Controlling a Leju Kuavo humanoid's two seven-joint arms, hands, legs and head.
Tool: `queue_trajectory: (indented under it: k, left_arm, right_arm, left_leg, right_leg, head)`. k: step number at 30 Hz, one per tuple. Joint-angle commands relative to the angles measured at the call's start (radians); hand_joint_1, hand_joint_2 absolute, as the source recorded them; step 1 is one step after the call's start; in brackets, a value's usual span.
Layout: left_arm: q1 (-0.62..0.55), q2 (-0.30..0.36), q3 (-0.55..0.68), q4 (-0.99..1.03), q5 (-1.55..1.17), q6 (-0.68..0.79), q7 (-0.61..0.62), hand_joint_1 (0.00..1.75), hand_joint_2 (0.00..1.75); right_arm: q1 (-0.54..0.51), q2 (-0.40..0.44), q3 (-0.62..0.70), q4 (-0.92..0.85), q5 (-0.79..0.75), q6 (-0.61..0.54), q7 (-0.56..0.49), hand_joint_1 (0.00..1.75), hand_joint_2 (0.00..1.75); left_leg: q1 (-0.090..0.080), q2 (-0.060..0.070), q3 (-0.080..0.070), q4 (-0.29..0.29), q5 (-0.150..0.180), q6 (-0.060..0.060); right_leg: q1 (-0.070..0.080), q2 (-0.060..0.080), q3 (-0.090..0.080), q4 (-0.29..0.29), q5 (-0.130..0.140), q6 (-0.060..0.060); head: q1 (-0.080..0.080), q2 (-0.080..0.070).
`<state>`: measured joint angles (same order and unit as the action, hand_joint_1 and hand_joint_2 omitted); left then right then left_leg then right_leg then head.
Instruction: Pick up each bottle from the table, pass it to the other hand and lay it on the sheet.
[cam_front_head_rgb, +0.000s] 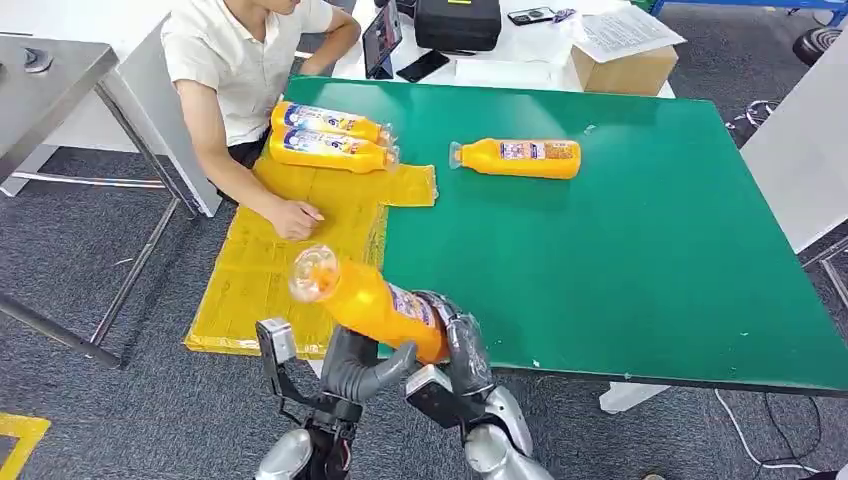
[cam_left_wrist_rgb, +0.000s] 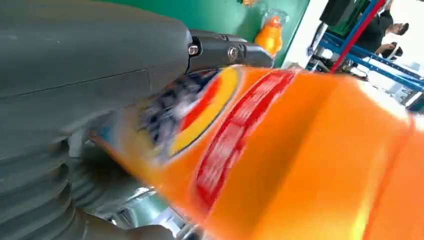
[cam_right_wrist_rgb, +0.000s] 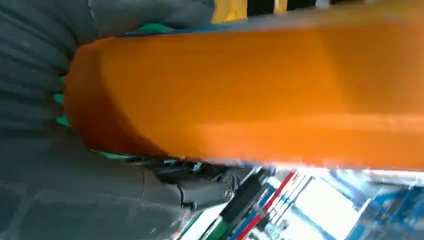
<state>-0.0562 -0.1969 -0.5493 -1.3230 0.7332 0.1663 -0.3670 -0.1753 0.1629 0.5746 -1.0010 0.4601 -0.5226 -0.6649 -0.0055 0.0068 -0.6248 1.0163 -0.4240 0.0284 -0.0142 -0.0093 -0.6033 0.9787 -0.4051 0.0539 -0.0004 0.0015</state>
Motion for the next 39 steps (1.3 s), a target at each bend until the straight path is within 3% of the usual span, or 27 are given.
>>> queue_trajectory:
  k: [1,14,15,16,17,18,19,20,21,22,28,33,39]
  left_arm:
    - [-0.082,-0.012,0.028,0.097,0.072,-0.032,0.039,0.0,1.75]
    - [-0.121,-0.02,0.048,0.117,0.094,-0.046,0.015,0.02,1.75]
    - [-0.122,-0.02,0.053,0.114,0.098,-0.053,0.009,1.66,1.75]
    - [-0.115,-0.021,0.06,0.099,0.106,-0.065,0.003,1.75,1.75]
    - [-0.108,-0.018,0.063,0.081,0.108,-0.078,-0.001,1.75,1.75]
    - [-0.102,-0.013,0.063,0.064,0.108,-0.094,-0.007,1.75,1.75]
    - [-0.094,-0.011,0.066,0.042,0.114,-0.121,-0.01,1.75,1.75]
    - [-0.088,-0.008,0.068,0.024,0.113,-0.143,-0.013,1.75,1.75]
    - [-0.084,-0.006,0.07,0.01,0.113,-0.167,-0.015,1.75,1.75]
    - [-0.083,-0.003,0.071,-0.006,0.112,-0.186,-0.019,1.75,1.75]
    - [-0.061,0.001,0.095,-0.047,0.085,-0.232,-0.041,1.75,1.75]
    - [-0.036,-0.037,0.119,-0.095,0.07,-0.227,-0.036,1.75,1.75]
    - [-0.012,-0.03,0.155,-0.112,0.052,-0.226,-0.034,1.75,1.75]
  right_arm:
    - [-0.068,0.013,0.148,0.157,0.031,0.0,-0.003,1.75,1.75]
    - [-0.073,0.008,0.214,0.162,-0.006,0.01,-0.033,1.75,1.75]
    - [-0.073,0.007,0.22,0.159,-0.021,0.019,-0.033,1.75,1.75]
    - [-0.069,0.007,0.217,0.151,-0.053,0.048,-0.033,1.75,1.75]
    - [-0.063,0.007,0.215,0.142,-0.085,0.087,-0.033,1.75,1.75]
    - [-0.06,0.005,0.214,0.137,-0.102,0.122,-0.033,1.34,1.75]
    - [-0.058,0.0,0.218,0.133,-0.103,0.142,-0.033,0.09,1.75]
    - [-0.054,-0.001,0.218,0.13,-0.108,0.167,-0.033,0.0,1.75]
    - [-0.052,-0.008,0.229,0.116,-0.111,0.19,-0.033,0.0,1.75]
    - [-0.05,-0.009,0.235,0.115,-0.113,0.2,-0.033,0.0,0.0]
    - [-0.025,-0.014,0.227,0.109,-0.121,0.17,-0.033,0.0,0.0]
    - [-0.019,-0.017,0.211,0.109,-0.122,0.156,-0.033,0.0,0.0]
    - [0.035,-0.042,0.127,0.07,-0.111,0.079,-0.033,0.0,0.0]
  left_leg:
    - [0.001,0.0,0.006,-0.001,-0.002,-0.002]
    - [0.001,-0.002,0.004,0.0,-0.001,-0.002]
    - [0.001,-0.002,0.003,-0.001,-0.001,-0.002]
    - [0.001,-0.002,0.002,0.0,0.0,-0.001]
    - [0.001,-0.002,0.004,0.0,-0.001,-0.002]
    - [0.001,-0.002,0.003,0.0,-0.001,-0.002]
    - [0.001,-0.002,0.002,0.0,0.0,-0.001]
    - [0.002,-0.002,0.004,0.0,-0.001,-0.002]
    - [0.001,-0.002,0.002,0.0,-0.001,-0.002]
    - [0.001,-0.001,0.001,0.0,-0.001,-0.001]
    - [0.001,-0.001,0.002,0.0,-0.001,-0.001]
    - [0.002,-0.002,0.002,0.0,-0.001,-0.002]
    - [0.002,-0.004,0.003,0.0,-0.001,-0.002]
  right_leg:
    - [0.001,0.001,0.006,-0.001,-0.001,-0.002]
    - [0.001,-0.001,0.004,0.0,-0.002,-0.002]
    - [0.001,-0.002,0.003,-0.001,-0.001,-0.002]
    - [0.001,-0.001,0.002,-0.001,-0.001,-0.001]
    - [0.001,-0.002,0.004,0.0,-0.002,-0.002]
    - [0.001,-0.001,0.002,0.0,-0.001,-0.002]
    - [0.001,-0.001,0.001,0.0,-0.001,-0.001]
    - [0.002,-0.002,0.004,0.0,-0.002,-0.002]
    - [0.001,-0.002,0.002,0.0,-0.001,-0.002]
    - [0.001,0.0,0.0,0.0,-0.001,-0.001]
    - [0.001,-0.001,0.001,0.0,-0.001,-0.001]
    - [0.001,-0.003,0.002,0.0,-0.002,-0.002]
    - [0.001,-0.004,0.002,-0.001,-0.002,-0.002]
  head:
    - [0.0,0.0]
    - [0.0,0.0]
    - [0.0,0.0]
    - [0.0,0.0]
    - [0.0,0.0]
    - [0.0,0.0]
    - [0.0,0.0]
    - [0.0,0.0]
    - [0.0,0.0]
    - [0.0,0.0]
    - [0.0,0.0]
    - [-0.001,0.0]
    - [0.0,0.0]
